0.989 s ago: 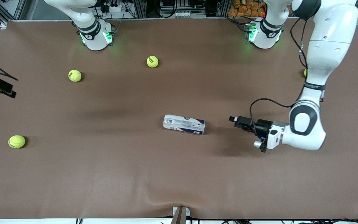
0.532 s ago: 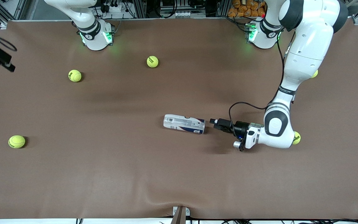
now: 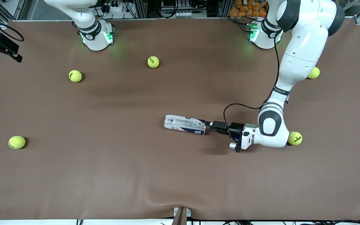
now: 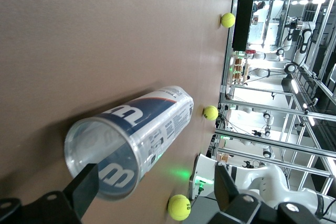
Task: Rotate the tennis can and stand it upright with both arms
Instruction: 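Reach the left gripper to the can's open end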
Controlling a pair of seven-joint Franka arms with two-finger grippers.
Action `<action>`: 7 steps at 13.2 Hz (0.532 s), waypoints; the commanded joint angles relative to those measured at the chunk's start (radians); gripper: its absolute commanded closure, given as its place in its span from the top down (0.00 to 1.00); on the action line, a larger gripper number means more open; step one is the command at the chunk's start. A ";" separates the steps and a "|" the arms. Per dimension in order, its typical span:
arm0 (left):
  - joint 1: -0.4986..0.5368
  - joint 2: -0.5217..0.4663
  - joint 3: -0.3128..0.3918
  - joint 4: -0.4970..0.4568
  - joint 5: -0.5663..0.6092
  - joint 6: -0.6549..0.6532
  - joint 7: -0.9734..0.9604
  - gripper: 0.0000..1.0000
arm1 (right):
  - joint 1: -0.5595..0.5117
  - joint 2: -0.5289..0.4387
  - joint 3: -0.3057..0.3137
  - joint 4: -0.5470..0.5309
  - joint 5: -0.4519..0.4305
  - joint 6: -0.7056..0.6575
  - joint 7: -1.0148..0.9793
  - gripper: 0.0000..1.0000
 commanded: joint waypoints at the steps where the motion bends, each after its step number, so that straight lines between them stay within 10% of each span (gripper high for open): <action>1: -0.020 0.024 0.002 0.023 -0.046 0.016 0.019 0.79 | 0.002 -0.018 -0.005 -0.015 0.017 -0.009 -0.010 1.00; 3: -0.031 0.033 0.002 0.023 -0.064 0.028 0.019 0.61 | 0.000 -0.017 -0.005 -0.014 0.015 -0.006 -0.010 1.00; 6: -0.039 0.035 0.002 0.023 -0.069 0.031 0.018 0.00 | 0.000 -0.015 -0.006 -0.014 0.015 0.000 -0.010 1.00; 7: -0.040 0.032 0.002 0.023 -0.067 0.031 0.013 0.00 | 0.000 -0.014 -0.006 -0.014 0.015 0.000 -0.010 1.00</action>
